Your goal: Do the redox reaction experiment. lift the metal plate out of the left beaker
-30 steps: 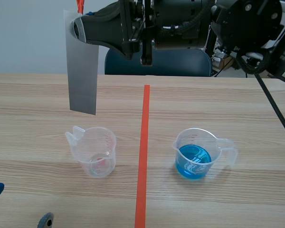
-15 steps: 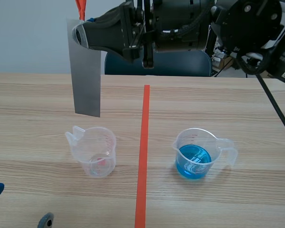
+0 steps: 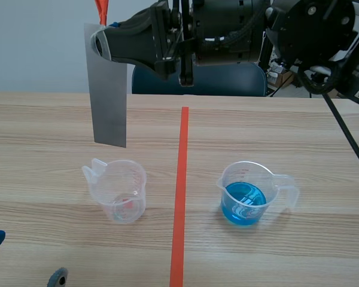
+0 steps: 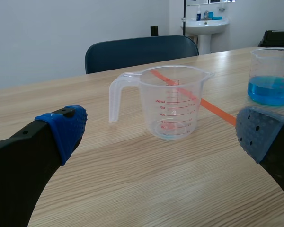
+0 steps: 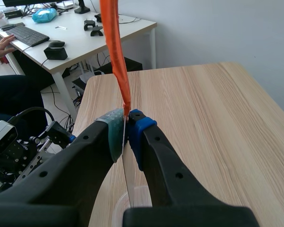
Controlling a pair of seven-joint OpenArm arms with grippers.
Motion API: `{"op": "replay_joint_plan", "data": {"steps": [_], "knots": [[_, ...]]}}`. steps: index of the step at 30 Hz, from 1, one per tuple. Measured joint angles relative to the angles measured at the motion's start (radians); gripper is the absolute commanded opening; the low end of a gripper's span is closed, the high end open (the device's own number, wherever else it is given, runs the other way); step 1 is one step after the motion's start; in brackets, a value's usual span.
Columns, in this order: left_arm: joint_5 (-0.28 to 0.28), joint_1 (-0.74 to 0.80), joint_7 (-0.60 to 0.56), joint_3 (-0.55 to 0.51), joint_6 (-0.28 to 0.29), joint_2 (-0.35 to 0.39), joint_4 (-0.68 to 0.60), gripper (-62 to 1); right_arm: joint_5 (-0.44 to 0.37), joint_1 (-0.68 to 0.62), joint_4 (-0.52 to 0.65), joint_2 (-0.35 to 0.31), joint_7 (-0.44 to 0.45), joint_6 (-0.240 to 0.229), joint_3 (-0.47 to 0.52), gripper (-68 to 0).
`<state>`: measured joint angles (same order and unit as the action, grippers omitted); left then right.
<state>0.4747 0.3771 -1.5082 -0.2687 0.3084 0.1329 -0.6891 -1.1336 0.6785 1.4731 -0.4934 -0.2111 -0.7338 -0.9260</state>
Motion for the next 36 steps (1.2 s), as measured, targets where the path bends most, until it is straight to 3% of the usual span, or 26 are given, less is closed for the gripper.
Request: {"op": "replay_joint_plan", "data": {"steps": [36], "knots": [[0.000,0.000,0.000,0.000,0.000,0.000,0.000,1.4,0.000,-0.025,0.000,0.000,0.027,0.000,0.000,-66.9]]}}
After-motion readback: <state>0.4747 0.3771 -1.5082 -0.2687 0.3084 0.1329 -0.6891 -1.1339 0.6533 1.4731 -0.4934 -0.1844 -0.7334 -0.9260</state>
